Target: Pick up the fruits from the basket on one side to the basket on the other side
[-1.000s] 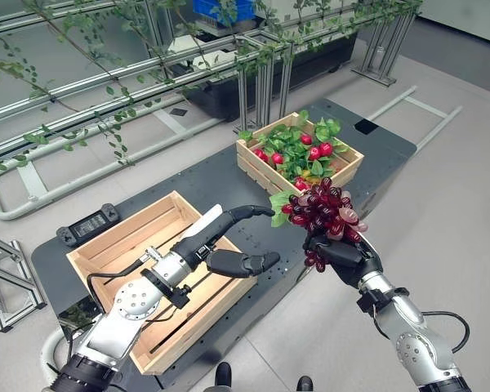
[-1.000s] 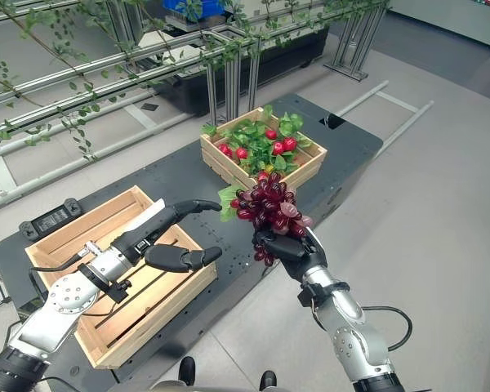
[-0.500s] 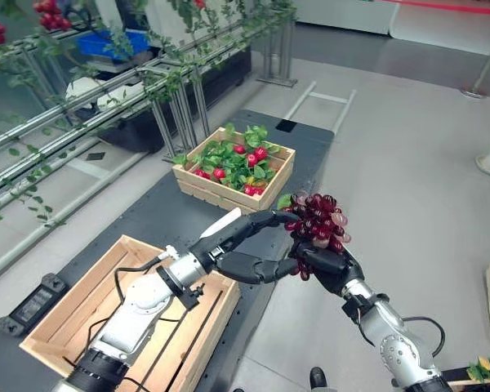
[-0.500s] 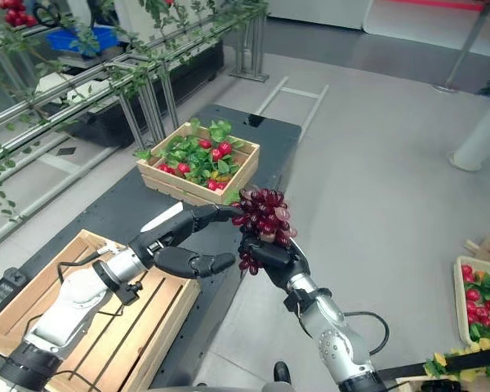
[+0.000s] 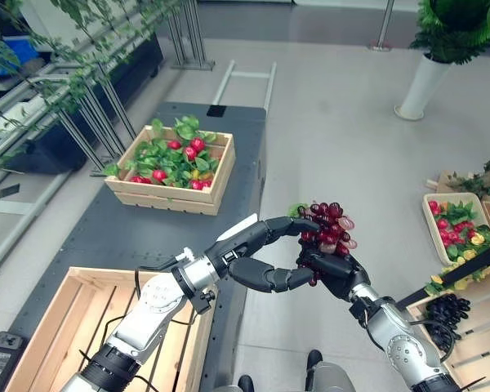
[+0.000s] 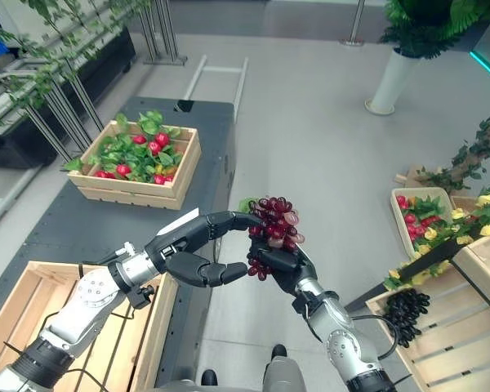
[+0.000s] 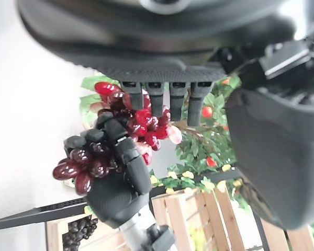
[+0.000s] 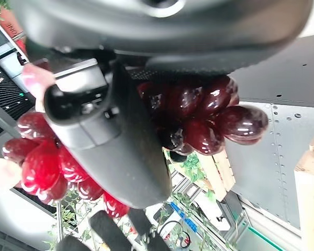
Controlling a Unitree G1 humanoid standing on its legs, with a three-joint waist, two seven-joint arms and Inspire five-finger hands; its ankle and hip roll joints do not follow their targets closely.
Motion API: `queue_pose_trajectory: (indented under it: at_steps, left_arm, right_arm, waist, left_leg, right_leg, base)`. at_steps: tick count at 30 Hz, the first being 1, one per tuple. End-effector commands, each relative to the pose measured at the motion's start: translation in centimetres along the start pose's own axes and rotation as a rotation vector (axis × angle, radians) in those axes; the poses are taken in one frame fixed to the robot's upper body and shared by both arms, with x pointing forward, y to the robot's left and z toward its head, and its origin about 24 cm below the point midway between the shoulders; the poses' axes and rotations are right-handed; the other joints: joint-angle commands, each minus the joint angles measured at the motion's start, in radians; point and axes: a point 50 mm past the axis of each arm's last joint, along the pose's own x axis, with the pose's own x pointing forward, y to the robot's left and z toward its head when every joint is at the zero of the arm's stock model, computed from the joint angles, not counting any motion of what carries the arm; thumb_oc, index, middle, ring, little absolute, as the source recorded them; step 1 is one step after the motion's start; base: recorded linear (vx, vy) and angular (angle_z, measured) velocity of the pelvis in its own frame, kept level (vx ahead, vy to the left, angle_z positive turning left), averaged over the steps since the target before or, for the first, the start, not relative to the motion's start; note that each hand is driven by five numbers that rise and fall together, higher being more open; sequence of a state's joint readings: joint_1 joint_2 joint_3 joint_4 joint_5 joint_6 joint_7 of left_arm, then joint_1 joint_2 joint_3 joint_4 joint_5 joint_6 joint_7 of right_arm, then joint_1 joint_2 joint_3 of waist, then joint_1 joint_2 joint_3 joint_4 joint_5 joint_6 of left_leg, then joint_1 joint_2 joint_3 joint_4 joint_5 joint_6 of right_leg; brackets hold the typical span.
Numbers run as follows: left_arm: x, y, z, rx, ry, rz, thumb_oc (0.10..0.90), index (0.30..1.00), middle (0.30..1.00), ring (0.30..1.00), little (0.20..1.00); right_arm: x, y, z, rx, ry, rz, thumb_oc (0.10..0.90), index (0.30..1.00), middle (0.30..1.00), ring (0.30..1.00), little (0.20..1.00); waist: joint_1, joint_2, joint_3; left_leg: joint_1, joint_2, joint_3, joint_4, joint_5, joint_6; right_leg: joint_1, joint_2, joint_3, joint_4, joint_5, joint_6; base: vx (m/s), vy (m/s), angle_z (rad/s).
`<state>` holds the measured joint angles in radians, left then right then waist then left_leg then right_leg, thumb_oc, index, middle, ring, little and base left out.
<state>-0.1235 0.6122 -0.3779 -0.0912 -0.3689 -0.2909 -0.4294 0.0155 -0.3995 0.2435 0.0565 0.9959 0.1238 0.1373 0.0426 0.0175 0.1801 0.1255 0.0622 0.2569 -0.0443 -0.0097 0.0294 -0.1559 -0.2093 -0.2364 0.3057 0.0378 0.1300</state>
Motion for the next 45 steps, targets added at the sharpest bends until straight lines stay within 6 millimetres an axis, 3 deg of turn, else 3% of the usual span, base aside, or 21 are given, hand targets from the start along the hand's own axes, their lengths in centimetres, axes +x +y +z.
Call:
queue_pose_trajectory:
  at_steps: [1,3,4,6,11,19,20,22,23,24,25,27,28,31,36,41,45]
  left_arm:
    - [1.5,1.9,5.3,0.097,-0.276,0.045,0.800,0.900,0.900,0.900,0.900]
    - [1.1,2.2,5.4,0.086,-0.283,0.062,0.800,0.900,0.900,0.900,0.900]
    - [1.0,2.3,5.4,0.082,-0.285,0.074,0.800,0.900,0.900,0.900,0.900]
    - [0.6,2.3,5.3,0.087,-0.291,0.093,0.800,0.900,0.900,0.900,0.900]
    - [0.9,2.2,5.1,0.046,-0.304,0.134,0.800,0.900,0.900,0.900,0.900]
    - [0.7,1.8,4.7,-0.032,-0.343,0.226,0.800,0.900,0.900,0.900,0.900]
    - [0.5,1.7,4.7,-0.041,-0.351,0.229,0.800,0.900,0.900,0.900,0.900]
    - [0.4,1.6,4.6,-0.040,-0.347,0.228,0.800,0.900,0.900,0.900,0.900]
    - [0.1,1.5,4.4,-0.058,-0.337,0.229,0.800,0.900,0.900,0.900,0.900]
    - [0.1,1.5,4.4,-0.061,-0.336,0.226,0.800,0.900,0.900,0.900,0.900]
    - [-0.8,1.4,4.2,-0.074,-0.321,0.229,0.800,0.900,0.900,0.900,0.900]
    - [-1.2,1.3,4.0,-0.087,-0.312,0.217,0.800,0.900,0.900,0.900,0.900]
    - [-1.3,1.2,4.0,-0.093,-0.307,0.199,0.800,0.900,0.900,0.900,0.900]
    - [-0.5,0.9,3.5,-0.123,-0.263,0.093,0.800,0.900,0.900,0.900,0.900]
    - [-1.1,0.4,2.6,-0.152,-0.166,-0.088,0.800,0.900,0.900,0.900,0.900]
    - [-2.0,0.1,1.7,-0.117,-0.024,-0.241,0.800,0.900,0.900,0.900,0.900]
    - [-2.7,0.6,0.3,-0.050,0.125,-0.199,0.800,0.900,0.900,0.900,0.900]
  right_arm:
    - [2.7,6.2,5.9,-0.005,-0.279,0.350,0.400,0.300,0.300,0.300,0.300]
    - [3.0,6.5,5.7,-0.010,-0.266,0.354,0.400,0.300,0.300,0.300,0.300]
    - [3.1,6.7,5.6,-0.009,-0.254,0.363,0.400,0.300,0.300,0.300,0.300]
    - [3.2,7.2,5.3,-0.017,-0.229,0.378,0.400,0.300,0.300,0.300,0.300]
    - [3.0,7.3,5.0,-0.046,-0.209,0.381,0.400,0.300,0.300,0.300,0.300]
    - [2.1,6.6,5.8,-0.039,-0.263,0.360,0.400,0.300,0.300,0.300,0.300]
    - [1.8,6.2,5.9,-0.026,-0.272,0.348,0.400,0.300,0.300,0.300,0.300]
    - [1.6,6.0,5.9,-0.012,-0.277,0.329,0.400,0.300,0.300,0.300,0.300]
    - [1.5,5.6,5.8,-0.008,-0.262,0.318,0.400,0.300,0.300,0.300,0.300]
    - [1.5,5.6,5.8,-0.007,-0.262,0.313,0.400,0.300,0.300,0.300,0.300]
    - [1.3,5.1,5.2,-0.008,-0.228,0.298,0.400,0.300,0.300,0.300,0.300]
    - [1.0,4.9,4.7,-0.012,-0.196,0.296,0.400,0.300,0.300,0.300,0.300]
    - [0.8,4.5,4.2,-0.008,-0.173,0.285,0.400,0.300,0.300,0.300,0.300]
    - [0.6,3.6,3.3,0.016,-0.132,0.270,0.400,0.300,0.300,0.300,0.300]
    - [-0.3,1.8,1.8,0.018,-0.047,0.262,0.400,0.300,0.300,0.300,0.300]
    - [-0.9,0.4,0.9,0.013,0.010,0.226,0.400,0.300,0.300,0.300,0.300]
    - [-0.9,-0.7,0.8,-0.011,0.025,0.164,0.400,0.300,0.300,0.300,0.300]
  waist:
    - [0.034,-0.031,-0.080]
    - [0.058,-0.036,-0.090]
    - [0.066,-0.038,-0.101]
    - [0.073,-0.045,-0.111]
    - [0.033,-0.057,-0.110]
    - [0.003,-0.084,-0.099]
    - [0.005,-0.096,-0.087]
    - [0.009,-0.105,-0.071]
    - [0.020,-0.111,-0.063]
    - [0.021,-0.112,-0.062]
    - [0.034,-0.099,-0.064]
    - [0.028,-0.081,-0.071]
    - [0.017,-0.063,-0.075]
    - [-0.001,-0.054,-0.078]
    - [-0.014,-0.049,-0.079]
    - [-0.024,-0.048,-0.081]
    - [-0.025,-0.043,-0.069]
  left_leg:
    - [-0.025,-0.082,-0.082,-0.042,-0.043,0.024]
    - [-0.028,-0.061,-0.040,-0.043,-0.040,0.012]
    - [-0.023,-0.048,-0.025,-0.043,-0.050,-0.003]
    - [-0.022,-0.023,0.012,-0.043,-0.037,-0.024]
    - [-0.039,0.044,0.057,-0.043,0.016,-0.061]
    - [-0.063,0.100,0.031,-0.036,0.045,-0.106]
    - [-0.096,0.109,0.012,0.041,0.035,-0.123]
    - [-0.142,0.107,-0.036,0.127,0.031,-0.133]
    - [-0.171,0.073,-0.115,0.163,0.008,-0.119]
    - [-0.173,0.068,-0.122,0.165,0.004,-0.117]
    - [-0.154,0.027,-0.234,0.104,0.012,-0.100]
    - [-0.122,0.032,-0.260,0.005,0.055,-0.101]
    - [-0.117,0.036,-0.267,-0.043,0.081,-0.107]
    - [-0.097,0.016,-0.255,-0.042,0.058,-0.097]
    - [-0.054,-0.010,-0.217,-0.043,0.017,-0.075]
    - [-0.038,-0.020,-0.204,-0.043,-0.008,-0.054]
    - [-0.035,-0.017,-0.204,-0.043,-0.012,-0.047]
  right_leg:
    - [0.139,-0.059,-0.066,-0.094,0.032,0.048]
    - [0.179,-0.074,-0.128,-0.125,0.005,0.044]
    - [0.215,-0.059,-0.148,-0.173,-0.041,0.052]
    - [0.247,-0.034,-0.174,-0.257,-0.050,0.048]
    - [0.235,0.038,-0.134,-0.296,-0.056,0.008]
    - [0.219,0.116,-0.087,-0.346,-0.045,-0.037]
    - [0.214,0.122,-0.074,-0.358,-0.030,-0.050]
    - [0.216,0.123,-0.050,-0.373,-0.013,-0.055]
    - [0.212,0.118,-0.016,-0.372,-0.008,-0.055]
    - [0.212,0.117,-0.013,-0.371,-0.008,-0.055]
    - [0.202,0.120,0.044,-0.361,-0.008,-0.048]
    - [0.203,0.129,0.073,-0.370,-0.007,-0.046]
    - [0.208,0.131,0.089,-0.379,-0.007,-0.043]
    - [0.206,0.104,0.098,-0.376,-0.003,-0.023]
    - [0.200,0.048,0.091,-0.329,-0.007,0.016]
    - [0.188,0.027,0.092,-0.317,-0.001,0.039]
    - [0.175,0.032,0.100,-0.306,-0.002,0.043]
  base:
    - [-0.06,-0.213,-0.47]
    - [-0.04,-0.322,-1.01]
    - [-0.01,-0.386,-1.30]
    - [-0.02,-0.396,-1.22]
    - [-0.06,-0.368,-1.06]
    - [-0.06,-0.288,-0.21]
    - [-0.05,-0.246,-0.19]
    - [-0.02,-0.132,-0.41]
    - [0.03,-0.008,-0.47]
    - [0.10,0.125,-0.75]
    - [0.08,0.148,-0.63]
    - [0.14,0.251,-0.78]
    - [0.14,0.337,-0.88]
    - [0.06,0.253,-0.72]
    - [0.08,0.204,-0.57]
    - [0.04,0.080,-0.02]
    - [0.00,0.000,-0.01]
